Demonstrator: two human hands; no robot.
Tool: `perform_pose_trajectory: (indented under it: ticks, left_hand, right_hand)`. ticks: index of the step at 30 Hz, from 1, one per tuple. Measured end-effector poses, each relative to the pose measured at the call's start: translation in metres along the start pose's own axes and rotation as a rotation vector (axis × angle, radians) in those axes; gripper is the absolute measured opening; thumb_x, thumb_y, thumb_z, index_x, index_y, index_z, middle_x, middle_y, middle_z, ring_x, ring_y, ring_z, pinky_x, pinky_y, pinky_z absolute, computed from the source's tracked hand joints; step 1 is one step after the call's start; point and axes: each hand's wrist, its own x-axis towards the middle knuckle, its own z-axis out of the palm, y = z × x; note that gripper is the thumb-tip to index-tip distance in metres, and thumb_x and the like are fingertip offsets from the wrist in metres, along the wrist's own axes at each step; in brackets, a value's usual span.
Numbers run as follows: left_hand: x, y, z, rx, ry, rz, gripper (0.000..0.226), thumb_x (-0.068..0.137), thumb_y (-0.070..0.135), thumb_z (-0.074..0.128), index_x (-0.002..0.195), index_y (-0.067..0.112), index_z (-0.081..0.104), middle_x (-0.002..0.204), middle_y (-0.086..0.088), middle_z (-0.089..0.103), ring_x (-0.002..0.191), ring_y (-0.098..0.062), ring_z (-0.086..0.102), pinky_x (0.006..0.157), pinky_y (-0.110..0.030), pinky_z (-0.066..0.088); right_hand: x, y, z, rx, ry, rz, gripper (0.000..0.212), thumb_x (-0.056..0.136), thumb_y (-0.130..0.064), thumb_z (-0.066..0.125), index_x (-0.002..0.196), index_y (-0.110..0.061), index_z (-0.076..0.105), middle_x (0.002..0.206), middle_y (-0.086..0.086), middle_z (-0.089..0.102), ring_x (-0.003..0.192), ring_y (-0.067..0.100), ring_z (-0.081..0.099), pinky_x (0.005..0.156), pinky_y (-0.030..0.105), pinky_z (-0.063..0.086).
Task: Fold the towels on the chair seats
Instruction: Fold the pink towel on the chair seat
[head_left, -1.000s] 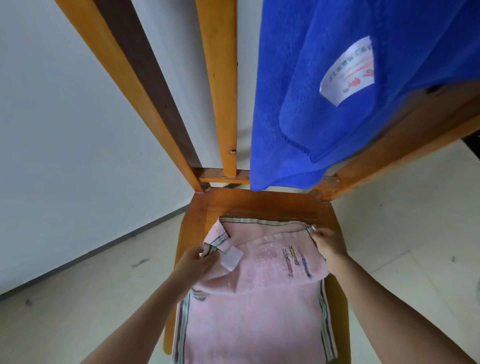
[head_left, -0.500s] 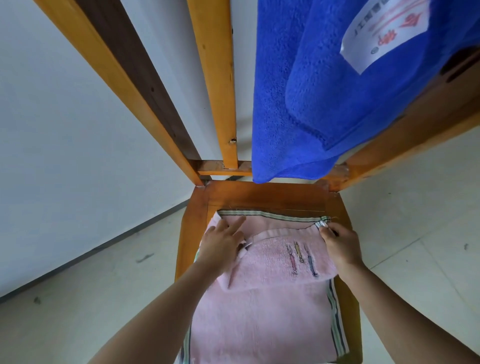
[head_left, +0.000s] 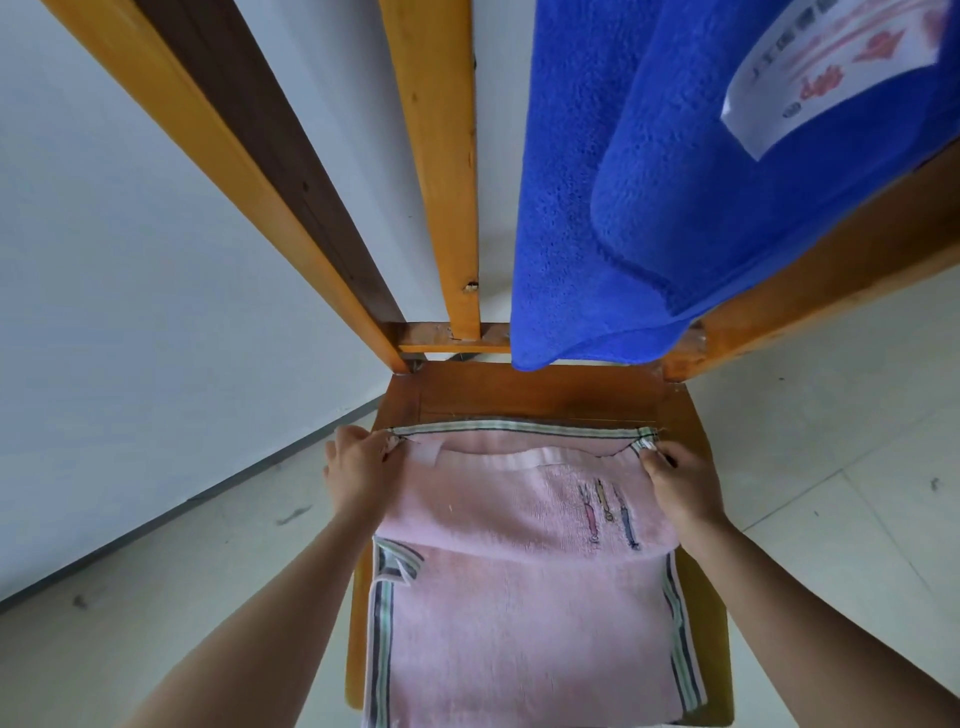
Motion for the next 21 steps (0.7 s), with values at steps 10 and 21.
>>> perform_pose_trajectory:
  ticks: [10, 21]
  left_hand:
    - [0.003, 0.000, 0.010, -0.109, 0.019, 0.003, 0.013, 0.085, 0.011, 0.059, 0.087, 0.003, 0.069, 0.105, -0.012, 0.061, 0.090, -0.028, 0.051, 0.066, -0.028, 0.033]
    - [-0.014, 0.013, -0.039, -0.745, 0.033, -0.101, 0.015, 0.083, -0.001, 0.063, 0.091, 0.011, 0.067, 0.074, 0.004, 0.061, 0.068, -0.009, 0.056, 0.059, -0.012, 0.048]
  right_hand:
    - [0.002, -0.005, -0.005, 0.096, 0.090, -0.045, 0.022, 0.095, -0.014, 0.048, 0.094, 0.005, 0.060, 0.087, 0.026, 0.060, 0.074, 0.024, 0.046, 0.055, 0.024, 0.030]
    - [0.004, -0.008, -0.025, 0.145, 0.021, -0.035, 0.022, 0.090, -0.019, 0.058, 0.083, -0.001, 0.068, 0.078, 0.024, 0.065, 0.076, 0.035, 0.058, 0.066, 0.033, 0.042]
